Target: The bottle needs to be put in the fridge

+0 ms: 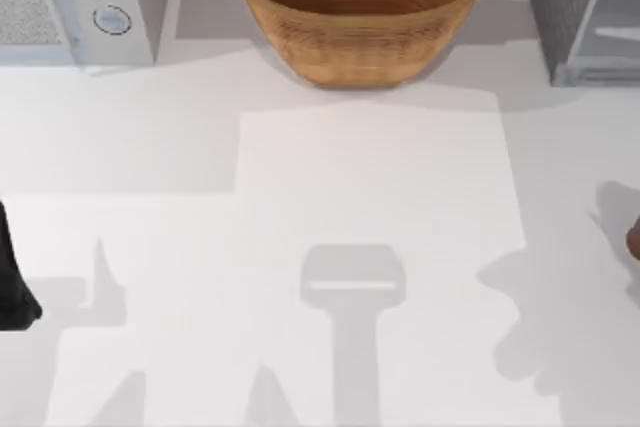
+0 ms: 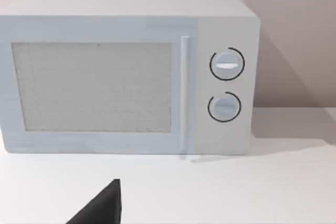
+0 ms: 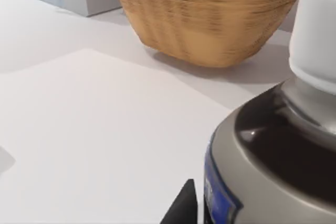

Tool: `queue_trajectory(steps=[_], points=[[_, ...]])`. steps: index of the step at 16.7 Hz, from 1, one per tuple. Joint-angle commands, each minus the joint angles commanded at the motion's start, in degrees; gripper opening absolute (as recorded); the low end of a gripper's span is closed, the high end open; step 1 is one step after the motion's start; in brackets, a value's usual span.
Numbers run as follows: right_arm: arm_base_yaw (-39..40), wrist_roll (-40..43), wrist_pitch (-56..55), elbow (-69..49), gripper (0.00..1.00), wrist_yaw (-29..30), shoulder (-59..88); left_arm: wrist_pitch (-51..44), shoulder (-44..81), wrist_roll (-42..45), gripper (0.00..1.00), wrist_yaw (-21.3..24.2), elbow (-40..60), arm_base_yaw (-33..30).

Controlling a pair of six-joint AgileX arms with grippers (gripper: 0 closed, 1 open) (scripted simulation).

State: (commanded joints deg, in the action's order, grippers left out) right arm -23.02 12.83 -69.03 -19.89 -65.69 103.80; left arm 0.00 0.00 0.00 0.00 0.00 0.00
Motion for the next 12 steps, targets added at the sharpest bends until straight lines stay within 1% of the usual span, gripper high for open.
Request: queue_trajectory(steps=[3,5,12], points=[[-4.5,1.6,6.8,-1.1,0.01,-4.5,-4.0,0.0,0.0,0.0,1.00,0.0,0.0,0.0],[-6.1,2.5,9.1,-1.9,0.01,-6.1,-5.4,0.0,0.0,0.0,1.00,0.0,0.0,0.0],[-6.1,2.3,9.8,-1.4,0.01,-5.7,-6.0,0.0,0.0,0.0,1.00,0.0,0.0,0.0]])
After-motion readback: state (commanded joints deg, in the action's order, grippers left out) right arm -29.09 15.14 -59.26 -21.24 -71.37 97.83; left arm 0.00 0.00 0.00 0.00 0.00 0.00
